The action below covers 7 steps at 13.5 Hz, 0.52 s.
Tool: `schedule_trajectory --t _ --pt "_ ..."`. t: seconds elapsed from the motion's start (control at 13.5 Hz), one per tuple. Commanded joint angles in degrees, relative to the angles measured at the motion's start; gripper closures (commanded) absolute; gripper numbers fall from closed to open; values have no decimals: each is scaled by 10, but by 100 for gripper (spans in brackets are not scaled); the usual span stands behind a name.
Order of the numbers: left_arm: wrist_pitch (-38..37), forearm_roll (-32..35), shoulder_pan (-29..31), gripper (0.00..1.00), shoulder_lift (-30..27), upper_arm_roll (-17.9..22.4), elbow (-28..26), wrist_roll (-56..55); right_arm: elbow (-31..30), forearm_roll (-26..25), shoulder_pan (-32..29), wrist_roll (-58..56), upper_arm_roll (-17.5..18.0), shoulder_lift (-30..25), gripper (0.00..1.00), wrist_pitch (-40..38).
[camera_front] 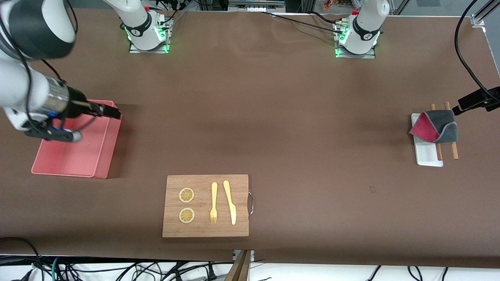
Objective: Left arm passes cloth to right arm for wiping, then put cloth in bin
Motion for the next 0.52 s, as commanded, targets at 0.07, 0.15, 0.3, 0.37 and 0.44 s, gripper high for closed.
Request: schedule_trajectory --t 0.07,0.15,0.3,0.37,0.44 --pt "16 1 12 0 0 -1 1 4 -37 -30 -39 -48 23 -80 1 -17" --pt "17 0 12 0 5 -2 5 3 -40 -36 -55 -53 35 -91 1 -23" --pt "18 0 14 0 4 -1 7 4 -45 -34 -76 -52 38 -105 1 -13" --pt "18 1 13 0 4 -1 7 4 -45 -32 -79 -53 38 -109 1 -4" --pt "18 2 13 0 5 -1 6 4 -46 -29 -85 -53 39 -118 1 4"
